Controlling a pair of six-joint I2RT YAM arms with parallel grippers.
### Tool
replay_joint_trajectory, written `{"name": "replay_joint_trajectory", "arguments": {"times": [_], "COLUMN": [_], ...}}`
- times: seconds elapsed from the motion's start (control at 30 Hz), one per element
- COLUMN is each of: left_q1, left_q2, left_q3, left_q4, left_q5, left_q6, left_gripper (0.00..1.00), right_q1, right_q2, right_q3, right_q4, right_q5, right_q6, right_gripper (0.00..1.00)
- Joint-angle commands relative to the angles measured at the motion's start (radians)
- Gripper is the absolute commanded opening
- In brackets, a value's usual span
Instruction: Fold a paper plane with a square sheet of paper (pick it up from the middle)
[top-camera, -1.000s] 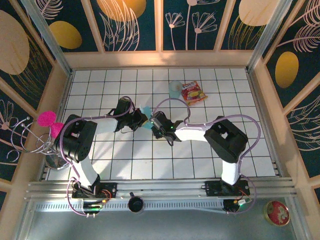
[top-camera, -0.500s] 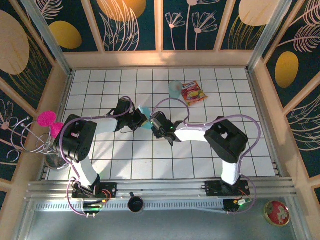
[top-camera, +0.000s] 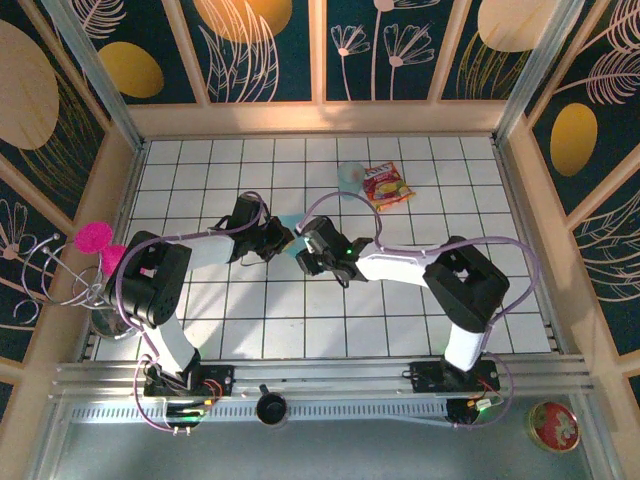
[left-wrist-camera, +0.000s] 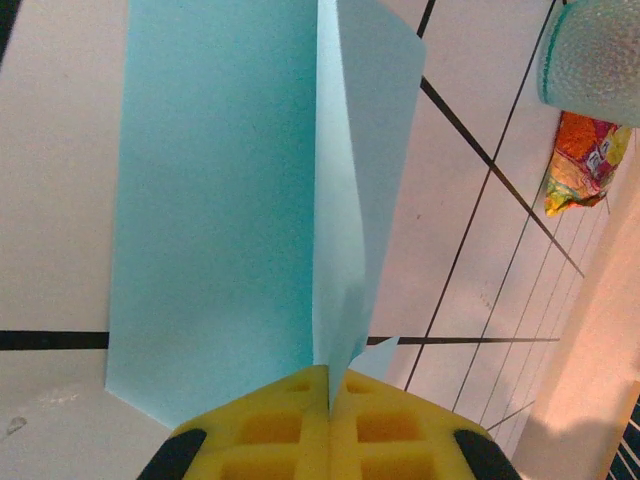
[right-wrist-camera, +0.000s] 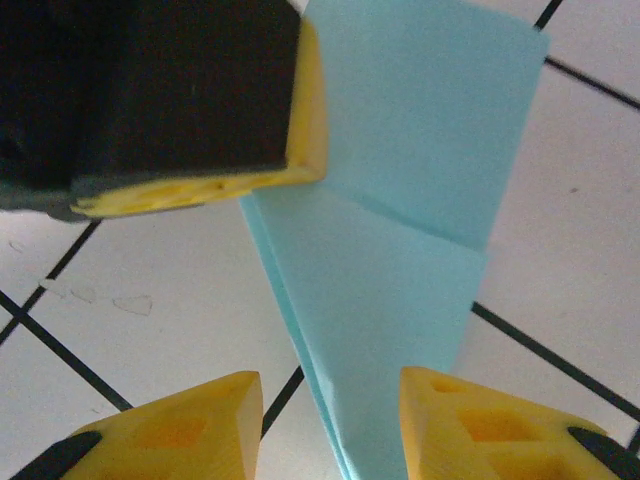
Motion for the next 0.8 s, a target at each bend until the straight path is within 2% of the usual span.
{"name": "replay_joint_trajectory", "arguments": {"times": [0.0,0.17,0.33,0.77], "left_q1": [0.001,0.002,0.002,0.001], "left_q2": [-0.02,-0.012,-0.013,-0.011], "left_q3": [0.024,0.032,0.034,0.04], "left_q4": [-0.03,-0.036,-0.043,-0.055], "left_q5": [0.001,0.007,0.012,0.018], "left_q6": [0.01,0.008,0.008,0.012], "left_gripper": [0.04,0.05,0.05,0.07], "right_q1": [0.004,0.004,0.004,0.025], "right_q2": [0.036,0.08,0.102,0.115], "right_q3": [0.036,0.061,0.072,0.056], "right_q4": [-0.027,-0.038,-0.032,0.0], "right_q5": [-0.004,0.067,0.139,0.161], "right_q6": [-0.02,-0.011,-0.004,-0.056], "right_gripper": [0.42,0.41,0.36,0.27]}}
